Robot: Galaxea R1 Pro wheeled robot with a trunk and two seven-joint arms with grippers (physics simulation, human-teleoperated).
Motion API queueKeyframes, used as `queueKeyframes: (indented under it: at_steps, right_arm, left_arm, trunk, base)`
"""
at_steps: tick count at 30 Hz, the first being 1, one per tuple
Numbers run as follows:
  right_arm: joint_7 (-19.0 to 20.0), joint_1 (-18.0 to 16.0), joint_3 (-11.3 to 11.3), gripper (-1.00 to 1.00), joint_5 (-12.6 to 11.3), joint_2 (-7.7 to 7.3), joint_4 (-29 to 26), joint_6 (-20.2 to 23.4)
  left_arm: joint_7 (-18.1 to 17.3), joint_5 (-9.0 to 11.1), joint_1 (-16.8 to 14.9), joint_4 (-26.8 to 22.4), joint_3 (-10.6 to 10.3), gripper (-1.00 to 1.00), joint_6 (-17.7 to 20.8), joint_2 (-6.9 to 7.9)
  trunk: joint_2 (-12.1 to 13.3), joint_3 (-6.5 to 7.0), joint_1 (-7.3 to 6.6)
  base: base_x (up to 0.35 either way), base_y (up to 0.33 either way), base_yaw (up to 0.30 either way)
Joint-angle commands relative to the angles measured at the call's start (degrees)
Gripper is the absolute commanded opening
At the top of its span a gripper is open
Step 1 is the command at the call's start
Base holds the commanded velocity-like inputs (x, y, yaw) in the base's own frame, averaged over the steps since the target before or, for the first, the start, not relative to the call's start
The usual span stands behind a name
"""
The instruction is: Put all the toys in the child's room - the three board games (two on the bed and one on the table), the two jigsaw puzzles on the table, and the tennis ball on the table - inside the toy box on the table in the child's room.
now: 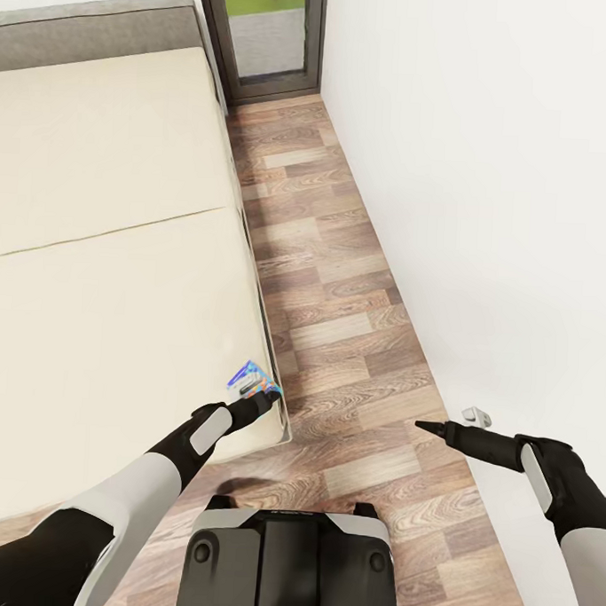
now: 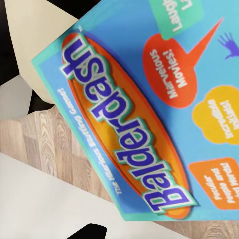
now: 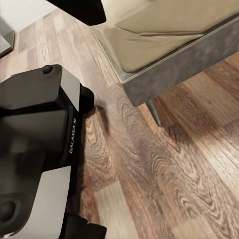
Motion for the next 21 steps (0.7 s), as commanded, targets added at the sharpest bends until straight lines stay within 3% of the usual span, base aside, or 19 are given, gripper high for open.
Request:
queueKeyframes:
  at_steps: [1, 21]
  right_arm:
    - [0.03, -0.01, -0.07, 1.00, -0.28, 0.00, -0.01, 0.38]
    - [0.03, 1.09, -0.02, 1.00, -0.32, 0.09, -1.85, 0.40]
  left_arm:
    - [0.07, 0.30, -0.03, -0.02, -0.25, 1.00, 0.09, 0.03]
    - [0.07, 0.30, -0.03, -0.05, -0.25, 1.00, 0.09, 0.03]
  trunk:
    - [-0.09, -0.06, 0.03]
    - [-0.09, -0.24, 0.03]
  base:
    - [0.000, 0.000, -0.018]
    - [0.000, 0.000, -0.054]
